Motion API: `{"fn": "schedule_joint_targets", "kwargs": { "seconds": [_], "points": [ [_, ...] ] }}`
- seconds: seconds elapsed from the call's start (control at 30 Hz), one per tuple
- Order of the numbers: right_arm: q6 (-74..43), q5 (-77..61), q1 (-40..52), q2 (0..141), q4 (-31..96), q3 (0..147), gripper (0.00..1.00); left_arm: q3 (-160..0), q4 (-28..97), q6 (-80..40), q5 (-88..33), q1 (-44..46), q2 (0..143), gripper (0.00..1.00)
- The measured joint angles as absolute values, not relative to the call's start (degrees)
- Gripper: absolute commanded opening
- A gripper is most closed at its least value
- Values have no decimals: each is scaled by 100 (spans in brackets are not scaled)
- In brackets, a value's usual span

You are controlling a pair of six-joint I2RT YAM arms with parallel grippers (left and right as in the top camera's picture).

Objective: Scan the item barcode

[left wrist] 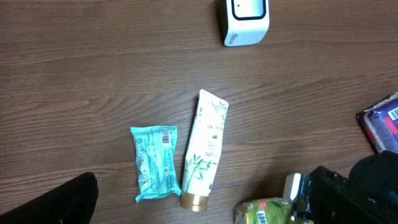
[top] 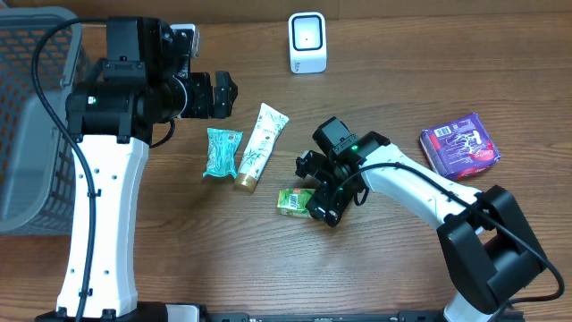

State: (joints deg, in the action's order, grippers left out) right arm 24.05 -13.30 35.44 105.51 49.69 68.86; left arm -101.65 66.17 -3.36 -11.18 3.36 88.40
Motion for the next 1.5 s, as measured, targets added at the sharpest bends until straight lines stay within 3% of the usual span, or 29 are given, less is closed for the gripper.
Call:
{"fn": "schedule_joint_targets", "kwargs": {
  "seconds": [0.1, 0.23, 0.27, 0.3, 0.33, 0.53, 0.83, 1.07, 1.27, 1.4, 1.43, 1.5],
  "points": [
    [2403, -1337, 3544, 10551, 4893, 6886, 99, -10165, 6617, -336, -1118, 336, 8840, 100],
    [2416, -1437, 3544, 10551, 4869, 6886, 87, -10165, 6615, -336, -1118, 336, 8840, 100],
    [2447, -1483, 3544, 10551, 4888, 6886, 78, -10165, 6617, -336, -1118, 336, 8840, 100],
    [2421, -1511, 3544, 10551, 4897, 6879, 58, -10165, 6617, -336, -1118, 336, 8840, 100],
    [2416, -1553, 3544, 10551, 4893, 6869, 44, -10165, 6617, -336, -1118, 336, 8840, 100],
    [2381, -1616, 3544, 10549, 4740, 6716, 4, -10165, 6617, -336, -1118, 336, 8840, 100],
    [873, -1363, 3494, 10575, 4753, 6941, 4, -10165, 6617, -336, -1120, 336, 8840, 100],
    [-2401, 1271, 3409, 10600, 5282, 7548, 4, -10165, 6617, -336, -1118, 336, 8840, 100],
    [-3253, 2115, 3411, 10645, 4952, 7548, 6, -10165, 6617, -336, -1118, 336, 8840, 100],
    [-3350, 2163, 3411, 10820, 4875, 7548, 47, -10165, 6617, -336, -1118, 336, 8840, 100],
    [-3385, 2187, 3413, 10829, 4847, 7548, 96, -10165, 6617, -336, -1118, 336, 8840, 100],
    [-3389, 2158, 3411, 10829, 4709, 7561, 100, -10165, 6617, -336, -1120, 336, 8840, 100]
  ]
}}
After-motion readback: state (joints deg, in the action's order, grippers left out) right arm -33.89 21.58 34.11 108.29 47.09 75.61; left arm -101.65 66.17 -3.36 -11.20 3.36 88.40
